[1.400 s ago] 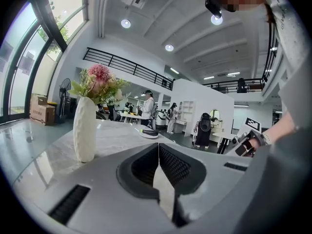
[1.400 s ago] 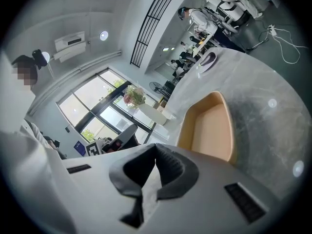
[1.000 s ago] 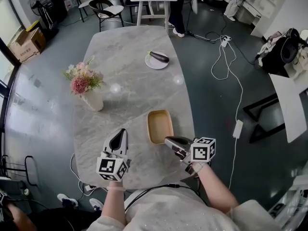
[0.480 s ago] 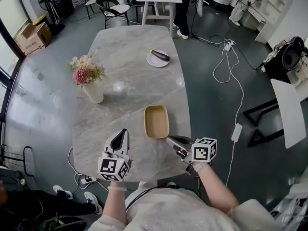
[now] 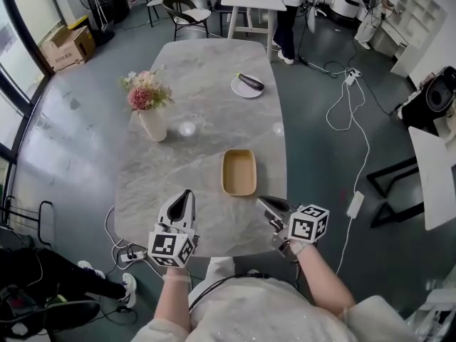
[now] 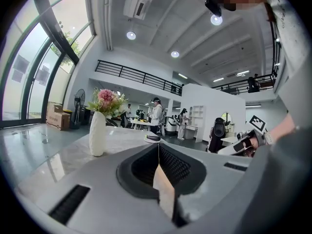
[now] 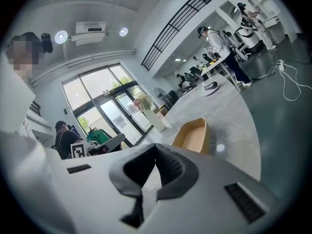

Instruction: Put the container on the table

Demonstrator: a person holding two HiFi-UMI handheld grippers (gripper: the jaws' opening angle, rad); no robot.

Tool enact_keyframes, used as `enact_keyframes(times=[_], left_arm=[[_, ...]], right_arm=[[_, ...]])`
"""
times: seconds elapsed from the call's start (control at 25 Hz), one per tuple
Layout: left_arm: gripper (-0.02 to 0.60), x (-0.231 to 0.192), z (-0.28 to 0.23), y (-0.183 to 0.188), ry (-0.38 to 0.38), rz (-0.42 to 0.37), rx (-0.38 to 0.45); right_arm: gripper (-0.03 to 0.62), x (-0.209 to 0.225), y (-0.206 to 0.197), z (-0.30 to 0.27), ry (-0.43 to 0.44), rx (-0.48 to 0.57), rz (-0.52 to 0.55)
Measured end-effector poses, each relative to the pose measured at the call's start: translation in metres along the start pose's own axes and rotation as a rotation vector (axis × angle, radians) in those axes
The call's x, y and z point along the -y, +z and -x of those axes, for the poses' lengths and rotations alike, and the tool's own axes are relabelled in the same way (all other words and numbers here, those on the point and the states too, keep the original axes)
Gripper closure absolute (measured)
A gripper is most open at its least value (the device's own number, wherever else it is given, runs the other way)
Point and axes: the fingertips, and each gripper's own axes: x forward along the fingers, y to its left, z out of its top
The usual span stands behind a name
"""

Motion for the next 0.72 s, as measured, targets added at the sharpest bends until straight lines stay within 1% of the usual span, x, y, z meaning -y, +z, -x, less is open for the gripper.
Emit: enact_keyframes(times=[0.16,0.28,0.52,0.6,0.72], left_arm=[[0.574,0.007,0.014,0.002,0.022,-0.005,0.008],[0.575,0.013,0.022,0.003,0.036,-0.012,0.015],[0.574,0.018,0.046,0.004,0.066,-0.025,0.032],[0.574,0.021,0.051,0.007,0.072,-0.030,0.039],[0.574,0.027,0.061,0.011,0.082,-0.040,0.048]], right_arm=[[0.588,-0.004,0.006,0.010,-0.021,0.027,0.071],[0.588,-0.005,0.013,0.019,-0.038,0.068,0.126],[0.588,-0.019,0.018,0.033,-0.053,0.117,0.269],[0.588,-0.023,0.020,0.038,-0.054,0.133,0.299],[0.588,-0.028,0.022,0.046,-0.053,0.158,0.316]])
